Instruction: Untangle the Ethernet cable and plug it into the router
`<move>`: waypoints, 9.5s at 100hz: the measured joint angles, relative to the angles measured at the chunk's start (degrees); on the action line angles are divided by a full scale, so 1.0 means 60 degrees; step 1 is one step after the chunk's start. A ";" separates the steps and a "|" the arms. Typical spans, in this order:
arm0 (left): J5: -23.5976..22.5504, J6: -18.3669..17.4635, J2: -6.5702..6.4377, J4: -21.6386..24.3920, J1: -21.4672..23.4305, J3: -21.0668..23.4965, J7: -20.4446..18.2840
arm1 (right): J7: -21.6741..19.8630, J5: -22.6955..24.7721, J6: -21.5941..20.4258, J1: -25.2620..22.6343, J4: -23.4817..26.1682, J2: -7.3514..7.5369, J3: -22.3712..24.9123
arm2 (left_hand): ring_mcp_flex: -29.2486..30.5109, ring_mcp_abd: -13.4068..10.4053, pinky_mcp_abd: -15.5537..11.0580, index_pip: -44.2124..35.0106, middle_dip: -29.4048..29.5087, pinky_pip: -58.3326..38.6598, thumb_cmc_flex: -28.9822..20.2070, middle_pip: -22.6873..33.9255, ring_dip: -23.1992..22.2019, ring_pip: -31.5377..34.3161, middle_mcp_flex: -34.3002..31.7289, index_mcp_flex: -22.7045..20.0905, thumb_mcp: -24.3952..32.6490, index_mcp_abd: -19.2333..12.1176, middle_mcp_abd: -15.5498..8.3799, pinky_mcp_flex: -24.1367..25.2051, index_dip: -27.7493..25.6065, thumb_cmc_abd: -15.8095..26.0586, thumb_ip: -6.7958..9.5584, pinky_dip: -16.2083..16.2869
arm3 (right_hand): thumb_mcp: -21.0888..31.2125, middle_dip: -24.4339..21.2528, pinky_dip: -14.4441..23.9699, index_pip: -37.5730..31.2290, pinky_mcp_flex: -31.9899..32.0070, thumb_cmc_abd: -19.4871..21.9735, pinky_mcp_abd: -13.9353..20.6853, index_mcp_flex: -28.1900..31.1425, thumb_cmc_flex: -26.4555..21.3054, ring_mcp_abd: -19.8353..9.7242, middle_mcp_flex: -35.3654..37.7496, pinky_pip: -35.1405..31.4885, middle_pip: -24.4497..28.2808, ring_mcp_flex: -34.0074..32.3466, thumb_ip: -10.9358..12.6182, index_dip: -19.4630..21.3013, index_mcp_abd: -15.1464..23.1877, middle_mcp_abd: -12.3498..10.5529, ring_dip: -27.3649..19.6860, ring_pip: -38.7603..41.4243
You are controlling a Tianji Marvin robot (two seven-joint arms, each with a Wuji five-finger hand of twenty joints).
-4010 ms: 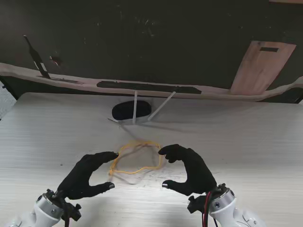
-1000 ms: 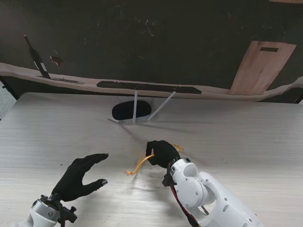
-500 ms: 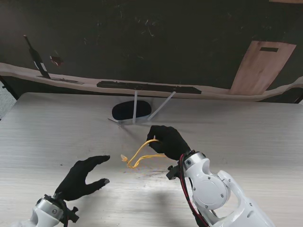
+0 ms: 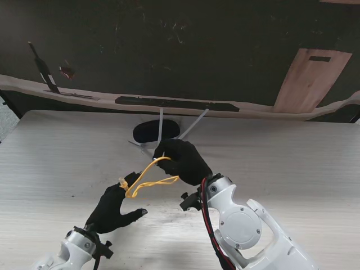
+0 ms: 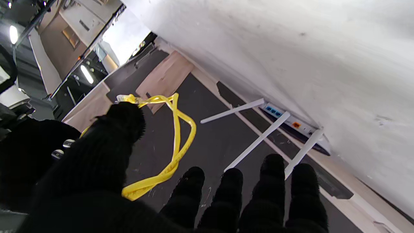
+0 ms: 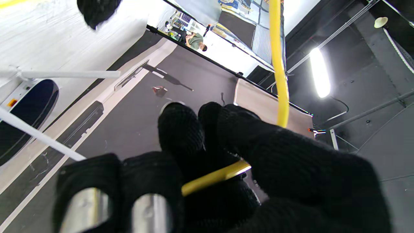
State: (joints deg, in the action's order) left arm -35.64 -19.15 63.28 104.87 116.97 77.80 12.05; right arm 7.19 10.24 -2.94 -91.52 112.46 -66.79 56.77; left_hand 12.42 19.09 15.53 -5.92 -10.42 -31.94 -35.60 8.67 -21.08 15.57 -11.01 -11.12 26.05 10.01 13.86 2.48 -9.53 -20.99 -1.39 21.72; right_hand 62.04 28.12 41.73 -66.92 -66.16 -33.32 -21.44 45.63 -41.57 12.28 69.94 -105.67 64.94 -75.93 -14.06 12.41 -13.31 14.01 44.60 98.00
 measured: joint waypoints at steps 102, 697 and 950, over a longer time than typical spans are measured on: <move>0.2274 -0.2596 0.0873 -0.0634 -0.0749 -0.0800 0.1506 | -0.1630 -0.2593 0.1313 -0.0978 0.0243 -0.0008 0.1122 | 0.9642 -0.0229 0.2168 -0.8064 -0.3987 -0.9915 -0.4523 0.7426 -0.2573 1.0612 -0.7838 -0.4181 -0.1209 -0.1794 -0.0364 -0.8810 -0.1936 0.0226 -0.0734 0.1949 | -0.0757 0.0000 -0.1197 -0.0003 0.0008 0.0346 -0.0114 -0.0024 -0.0113 0.0010 0.0002 -0.0056 0.0000 0.0000 0.0014 0.0000 -0.0015 0.0000 -0.0284 0.0003; 0.0427 0.0188 0.0880 -0.0603 -0.0780 -0.1225 0.3735 | -0.2945 -0.4180 0.1578 -0.1627 0.0406 0.0324 0.1452 | 0.9761 -0.0093 0.2450 -0.7880 -0.5165 -1.0669 -0.5519 0.8690 -0.3100 1.2200 -0.7616 -0.3704 -0.3158 -0.1412 -0.0226 -0.8857 -0.2059 0.1242 -0.0456 0.3208 | -0.1003 0.0244 0.1481 0.0030 -0.0078 -0.0357 0.0247 -0.0001 0.0735 0.0008 0.0025 -0.0017 0.0477 0.0003 0.0023 0.0347 -0.0243 -0.0021 0.0217 0.0152; 0.1002 0.1290 0.0646 -0.0242 -0.0477 -0.0390 0.1365 | -0.2188 0.0267 0.1053 -0.1433 -0.0998 0.0497 0.2143 | 0.3398 0.1577 0.2144 -0.5129 -0.2858 -0.5865 -0.2915 0.4705 -0.2370 0.4914 -0.4210 -0.3248 -0.0582 -0.0137 0.0374 -0.1685 -0.1834 0.0719 -0.0259 0.2660 | -0.1048 0.0355 0.1191 0.0567 -0.0096 0.0467 0.0430 -0.0217 -0.0377 -0.0116 -0.0013 -0.0029 0.0477 0.0007 0.0232 -0.0543 0.0225 -0.0089 -0.0007 0.0189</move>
State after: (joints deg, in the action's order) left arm -29.63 -11.41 67.16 103.42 114.10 75.46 20.24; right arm -5.94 11.84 3.38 -100.11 106.47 -63.81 69.63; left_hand 32.80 28.56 28.40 -36.70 -27.57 -67.13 -53.09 36.90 -35.30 45.05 -36.26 -30.61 22.56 9.19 16.10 -7.63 -20.53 -16.68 -2.95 37.68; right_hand 55.76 30.25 48.88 -63.52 -66.74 -30.52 -18.86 44.32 -43.83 11.58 69.86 -105.84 67.80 -75.89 -12.67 9.15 -11.96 13.48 44.56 99.13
